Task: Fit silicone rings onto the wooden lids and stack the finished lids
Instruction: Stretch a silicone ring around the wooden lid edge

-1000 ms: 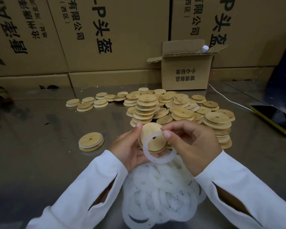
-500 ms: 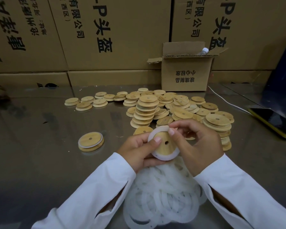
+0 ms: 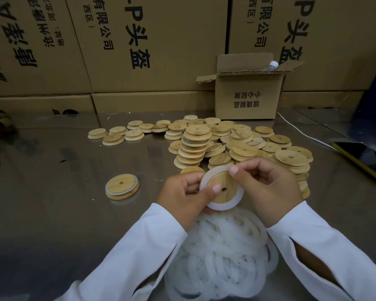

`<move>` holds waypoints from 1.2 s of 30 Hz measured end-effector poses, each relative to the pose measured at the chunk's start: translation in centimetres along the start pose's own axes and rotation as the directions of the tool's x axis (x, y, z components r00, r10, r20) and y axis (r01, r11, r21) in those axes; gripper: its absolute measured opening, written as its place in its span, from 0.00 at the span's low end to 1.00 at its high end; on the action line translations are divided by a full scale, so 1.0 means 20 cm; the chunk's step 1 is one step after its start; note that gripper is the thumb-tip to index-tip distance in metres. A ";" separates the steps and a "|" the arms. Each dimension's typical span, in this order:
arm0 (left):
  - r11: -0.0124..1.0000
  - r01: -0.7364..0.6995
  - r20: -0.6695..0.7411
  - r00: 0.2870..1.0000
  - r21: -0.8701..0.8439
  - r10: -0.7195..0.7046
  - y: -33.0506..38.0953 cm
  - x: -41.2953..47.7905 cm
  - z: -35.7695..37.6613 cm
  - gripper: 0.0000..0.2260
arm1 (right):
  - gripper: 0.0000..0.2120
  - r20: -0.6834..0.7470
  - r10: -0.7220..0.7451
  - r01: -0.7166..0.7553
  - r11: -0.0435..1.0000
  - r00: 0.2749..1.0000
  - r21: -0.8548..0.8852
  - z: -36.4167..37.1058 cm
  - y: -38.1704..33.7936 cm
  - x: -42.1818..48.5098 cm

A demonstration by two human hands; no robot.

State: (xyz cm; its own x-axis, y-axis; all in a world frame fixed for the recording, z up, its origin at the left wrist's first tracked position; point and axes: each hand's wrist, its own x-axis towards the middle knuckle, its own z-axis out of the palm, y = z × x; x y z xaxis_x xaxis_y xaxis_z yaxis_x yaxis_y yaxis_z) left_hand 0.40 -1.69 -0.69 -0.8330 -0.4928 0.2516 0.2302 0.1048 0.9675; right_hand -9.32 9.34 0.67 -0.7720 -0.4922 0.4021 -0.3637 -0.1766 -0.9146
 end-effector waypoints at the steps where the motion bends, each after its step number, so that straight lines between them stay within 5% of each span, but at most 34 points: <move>1: 1.000 -0.005 0.000 1.000 0.014 0.005 0.00 0.00 0.00 0.06 | 0.05 -0.002 0.033 -0.033 0.999 0.999 0.017 0.00 0.00 0.01; 9: 1.000 0.000 -0.071 0.997 0.028 0.002 -0.01 0.01 -0.01 0.06 | 0.07 0.036 0.106 -0.107 0.994 0.994 0.032 -0.01 0.00 0.02; 14: 0.990 0.067 -0.062 0.995 -0.125 -0.075 0.00 0.01 -0.01 0.09 | 0.04 0.052 0.137 -0.141 0.988 0.989 0.069 -0.01 -0.01 0.02; 23: 0.969 0.094 -0.066 0.991 -0.230 -0.112 0.02 0.02 0.00 0.12 | 0.06 -0.054 -0.020 0.011 0.989 0.998 -0.151 0.01 -0.01 -0.02; 36: 0.987 0.105 -0.054 0.992 -0.123 -0.113 0.01 0.00 0.00 0.13 | 0.06 0.024 0.025 -0.023 0.996 0.999 -0.087 0.02 -0.02 -0.02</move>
State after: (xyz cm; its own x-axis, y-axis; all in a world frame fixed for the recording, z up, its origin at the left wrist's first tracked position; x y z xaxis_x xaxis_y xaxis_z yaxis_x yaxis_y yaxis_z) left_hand 0.35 -1.62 -0.44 -0.8252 -0.5475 0.1393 0.2015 -0.0550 0.9779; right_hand -8.69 9.34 0.76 -0.7682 -0.5166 0.3782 -0.3902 -0.0905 -0.9163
